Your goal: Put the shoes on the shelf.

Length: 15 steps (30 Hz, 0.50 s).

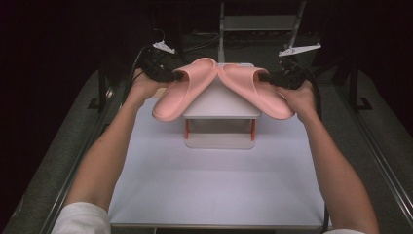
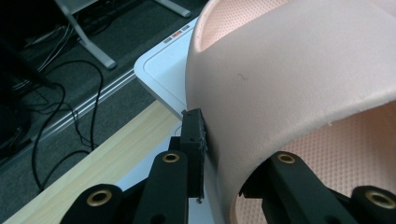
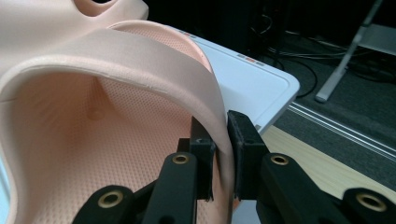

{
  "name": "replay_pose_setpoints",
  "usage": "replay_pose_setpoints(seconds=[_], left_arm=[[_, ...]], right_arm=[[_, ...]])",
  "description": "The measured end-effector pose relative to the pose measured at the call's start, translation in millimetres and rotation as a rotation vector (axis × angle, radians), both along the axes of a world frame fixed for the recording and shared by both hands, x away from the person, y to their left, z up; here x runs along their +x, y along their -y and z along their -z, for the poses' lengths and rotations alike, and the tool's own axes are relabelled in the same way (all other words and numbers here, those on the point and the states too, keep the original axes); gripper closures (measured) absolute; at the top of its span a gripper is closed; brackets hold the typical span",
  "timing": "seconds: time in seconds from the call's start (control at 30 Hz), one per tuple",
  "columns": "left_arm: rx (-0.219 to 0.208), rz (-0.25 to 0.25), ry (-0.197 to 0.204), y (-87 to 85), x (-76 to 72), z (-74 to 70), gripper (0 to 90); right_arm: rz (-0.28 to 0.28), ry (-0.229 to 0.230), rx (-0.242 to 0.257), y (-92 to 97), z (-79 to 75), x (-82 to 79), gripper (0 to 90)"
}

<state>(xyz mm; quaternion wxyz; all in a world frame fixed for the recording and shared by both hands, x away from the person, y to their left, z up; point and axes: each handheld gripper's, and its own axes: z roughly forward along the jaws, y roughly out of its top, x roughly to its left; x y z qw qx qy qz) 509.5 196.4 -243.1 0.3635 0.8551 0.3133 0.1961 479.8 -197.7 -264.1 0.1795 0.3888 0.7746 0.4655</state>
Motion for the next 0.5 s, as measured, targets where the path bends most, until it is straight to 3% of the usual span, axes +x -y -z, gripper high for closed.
replay_pose_setpoints(seconds=[0.27, 0.37, 0.5], left_arm=[[-0.025, -0.025, -0.026, 10.1, 4.5, 0.6, 74.9], [-0.054, -0.033, -0.039, 13.3, 5.9, 1.2, 74.0], [-0.057, -0.052, -0.054, 14.4, 7.7, 2.8, 73.3]], right_arm=[[0.065, -0.018, 0.038, 0.3, 0.5, 2.5, 79.7], [0.078, -0.027, 0.039, -2.2, 1.0, 2.6, 79.0], [0.092, -0.034, 0.035, -6.2, 2.1, 2.5, 78.4]])
